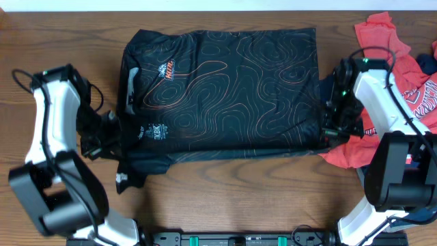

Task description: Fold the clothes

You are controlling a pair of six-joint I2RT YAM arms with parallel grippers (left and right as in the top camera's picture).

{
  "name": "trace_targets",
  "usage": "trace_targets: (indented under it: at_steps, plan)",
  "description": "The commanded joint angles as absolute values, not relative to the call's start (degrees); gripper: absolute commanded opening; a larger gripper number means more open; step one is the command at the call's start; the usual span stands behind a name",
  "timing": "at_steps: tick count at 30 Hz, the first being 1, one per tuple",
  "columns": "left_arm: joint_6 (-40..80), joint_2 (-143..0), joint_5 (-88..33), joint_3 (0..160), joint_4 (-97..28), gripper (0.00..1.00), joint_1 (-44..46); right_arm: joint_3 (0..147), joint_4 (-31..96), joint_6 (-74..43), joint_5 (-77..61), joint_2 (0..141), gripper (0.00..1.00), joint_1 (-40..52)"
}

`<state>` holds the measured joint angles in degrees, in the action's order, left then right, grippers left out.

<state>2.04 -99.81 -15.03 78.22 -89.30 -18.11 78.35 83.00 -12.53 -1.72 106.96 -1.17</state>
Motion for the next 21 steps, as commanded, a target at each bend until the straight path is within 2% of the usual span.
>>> trace_targets:
  at_steps: [1, 10, 21]
  plan:
    - [4.2, -93.7, -12.0, 75.3, -89.0, 0.06, -18.6, 75.9, 82.5, -12.5, -1.3, 102.6, 0.01, -1.9]
    - [4.8, -83.6, -11.9, 74.3, -88.6, 0.06, -18.6, 74.9, 80.3, -13.2, -0.6, 95.1, 0.01, -1.9]
    - [5.2, -89.1, -22.6, 74.3, -66.8, 0.06, -18.6, 74.8, 56.6, -13.0, -4.2, 98.1, 0.01, -1.8]
